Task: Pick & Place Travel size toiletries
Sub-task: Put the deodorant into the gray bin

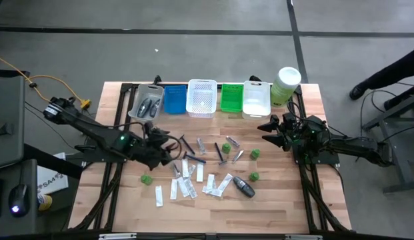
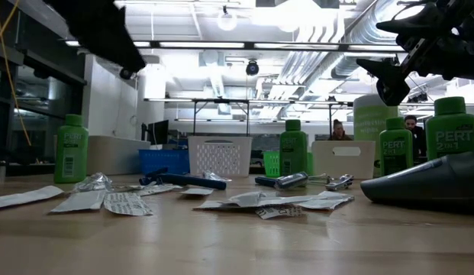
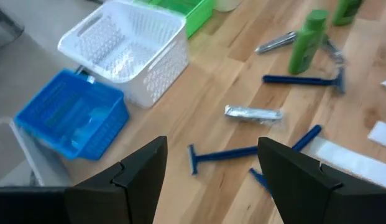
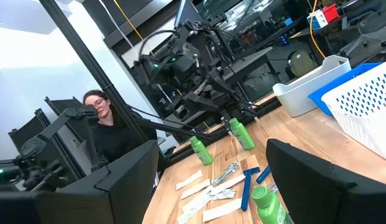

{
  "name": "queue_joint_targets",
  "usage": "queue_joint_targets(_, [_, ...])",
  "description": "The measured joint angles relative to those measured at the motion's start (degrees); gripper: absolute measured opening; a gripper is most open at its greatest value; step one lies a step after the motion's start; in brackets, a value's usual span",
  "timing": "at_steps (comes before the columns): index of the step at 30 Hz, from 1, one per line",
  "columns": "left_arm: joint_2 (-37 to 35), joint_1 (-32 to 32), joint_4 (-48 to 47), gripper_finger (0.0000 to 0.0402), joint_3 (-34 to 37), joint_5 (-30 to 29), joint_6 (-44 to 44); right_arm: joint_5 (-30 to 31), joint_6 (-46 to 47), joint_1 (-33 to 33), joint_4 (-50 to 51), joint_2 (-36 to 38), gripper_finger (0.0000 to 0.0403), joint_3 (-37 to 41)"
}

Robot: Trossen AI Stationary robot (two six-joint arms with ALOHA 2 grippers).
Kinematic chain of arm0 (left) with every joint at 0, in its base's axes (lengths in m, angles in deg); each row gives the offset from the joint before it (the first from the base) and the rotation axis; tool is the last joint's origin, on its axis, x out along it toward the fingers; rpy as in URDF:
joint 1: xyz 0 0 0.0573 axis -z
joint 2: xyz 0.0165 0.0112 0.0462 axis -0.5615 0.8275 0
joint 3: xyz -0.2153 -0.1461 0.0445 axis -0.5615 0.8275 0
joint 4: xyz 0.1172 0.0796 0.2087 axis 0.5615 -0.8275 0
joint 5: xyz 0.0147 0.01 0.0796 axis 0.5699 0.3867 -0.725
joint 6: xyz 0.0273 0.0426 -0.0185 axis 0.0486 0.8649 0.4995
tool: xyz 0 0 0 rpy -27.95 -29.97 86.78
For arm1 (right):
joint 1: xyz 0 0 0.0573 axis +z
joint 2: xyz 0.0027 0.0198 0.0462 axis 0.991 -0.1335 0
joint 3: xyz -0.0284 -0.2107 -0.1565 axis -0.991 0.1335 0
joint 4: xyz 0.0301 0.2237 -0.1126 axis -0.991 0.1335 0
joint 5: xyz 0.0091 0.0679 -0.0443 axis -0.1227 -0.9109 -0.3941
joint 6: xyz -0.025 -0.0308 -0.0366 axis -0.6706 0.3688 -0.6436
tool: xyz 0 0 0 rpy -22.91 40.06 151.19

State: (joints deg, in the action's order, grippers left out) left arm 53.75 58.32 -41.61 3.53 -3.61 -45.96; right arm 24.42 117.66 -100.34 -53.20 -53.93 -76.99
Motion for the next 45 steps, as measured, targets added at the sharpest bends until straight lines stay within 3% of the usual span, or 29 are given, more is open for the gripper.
queue_joint_targets(12, [-14.81,0.0,1.97,0.0248,11.03,-1.34,-0.61,0.0,0.0,0.0,0.02,-0.01,0.0293,-0.01])
queue_joint_targets(23, [-26.27,-0.09,12.52,0.0248,17.89,0.7,10.76,0.0,0.0,0.01,0.0,-0.02,0.0293,-0.02])
queue_joint_targets(45, [-28.63,-0.13,14.92,0.0248,18.05,2.75,15.21,0.0,0.0,0.0,0.0,0.0,0.0293,-0.02])
